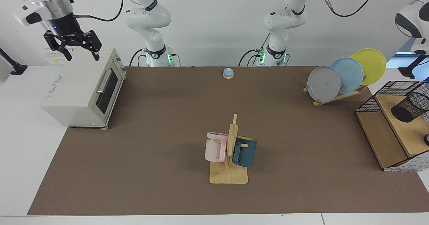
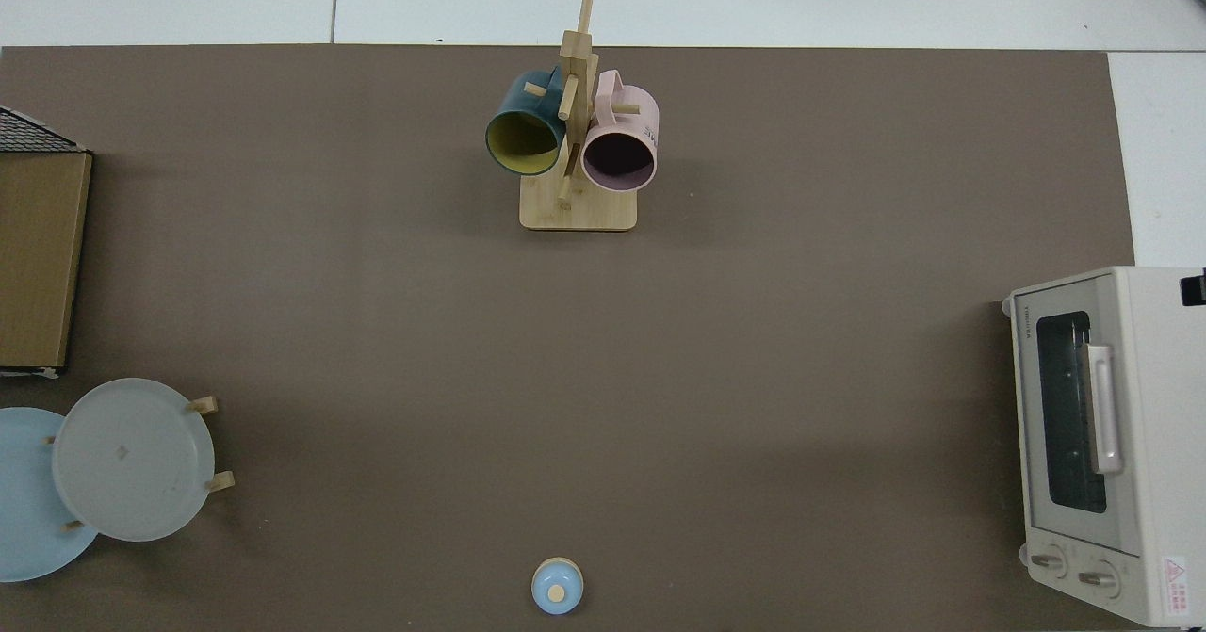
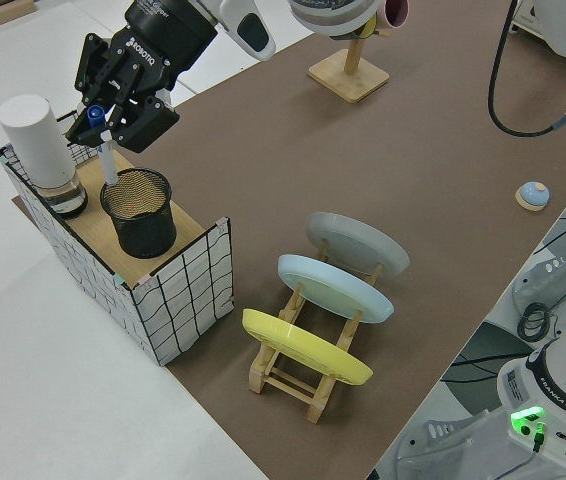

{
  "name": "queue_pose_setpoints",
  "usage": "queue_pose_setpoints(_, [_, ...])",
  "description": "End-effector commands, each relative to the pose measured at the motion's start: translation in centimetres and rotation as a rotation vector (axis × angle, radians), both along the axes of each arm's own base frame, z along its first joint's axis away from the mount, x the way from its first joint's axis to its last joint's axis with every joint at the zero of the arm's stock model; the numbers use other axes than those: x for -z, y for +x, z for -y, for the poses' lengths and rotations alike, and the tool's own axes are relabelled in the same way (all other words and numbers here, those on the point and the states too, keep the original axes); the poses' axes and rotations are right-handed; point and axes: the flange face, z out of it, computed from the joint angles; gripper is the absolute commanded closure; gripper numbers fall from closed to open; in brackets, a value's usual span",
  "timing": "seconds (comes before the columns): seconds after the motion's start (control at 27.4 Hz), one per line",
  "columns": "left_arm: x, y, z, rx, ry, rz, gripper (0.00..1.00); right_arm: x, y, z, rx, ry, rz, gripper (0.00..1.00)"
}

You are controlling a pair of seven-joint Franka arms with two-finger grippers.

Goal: Put markers into pen holder

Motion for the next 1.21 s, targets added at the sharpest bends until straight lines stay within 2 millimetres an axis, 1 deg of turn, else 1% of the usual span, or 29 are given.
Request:
queue_pose_setpoints(0.0, [0.5,-0.6,0.9,0.041,0.002,-0.064,1.0,0.0,0.1,-1.0,-0.027,-0.026,0.008,0.0])
queue_pose_setpoints(0.11, [0.6,-0.6,1.4,0.059,-0.005,-0.087,1.0,0.1,0.1,-1.4,-0.035,-0.024,0.005,0.0])
queue_pose_setpoints(0.18, [1.1,-0.5,1.7,0.074,-0.012,-0.104,1.0,0.2,0.1,-1.3,-0.033,-0.023,0.002,0.0])
queue_pose_setpoints(0.29, [1.1,-0.4,2.0,0.083,-0.012,-0.106,1.0,0.2,0.0,-1.1,-0.03,-0.023,0.002,0.0])
queue_pose_setpoints(0.4, [1.5,-0.3,3.1,0.101,-0.023,-0.117,1.0,0.2,0.1,-1.1,-0.029,-0.023,0.002,0.0])
queue_pose_setpoints(0.58, [1.6,-0.5,3.2,0.103,-0.031,-0.115,1.0,0.3,0.1,-1.0,-0.029,-0.023,0.0,0.0])
queue_pose_setpoints(0.62, [1.6,-0.5,3.2,0.102,-0.032,-0.114,0.89,0.3,0.0,-1.0,-0.029,-0.022,-0.001,0.0])
queue_pose_setpoints(0.66, [1.6,-0.4,3.2,0.104,-0.032,-0.11,0.38,0.4,0.0,-1.1,-0.029,-0.022,-0.004,0.0])
queue_pose_setpoints(0.69, [1.6,-0.5,3.1,0.098,-0.037,-0.098,0.0,0.3,0.0,-1.0,-0.029,-0.022,-0.001,0.0])
queue_pose_setpoints(1.02, [1.3,-0.3,3.0,0.092,-0.072,-0.07,0.0,0.3,-0.1,-1.0,-0.027,-0.023,-0.003,0.0])
queue_pose_setpoints(1.17, [1.2,-0.1,3.4,0.098,-0.08,-0.062,0.0,0.3,-0.1,-0.9,-0.025,-0.023,-0.003,0.0])
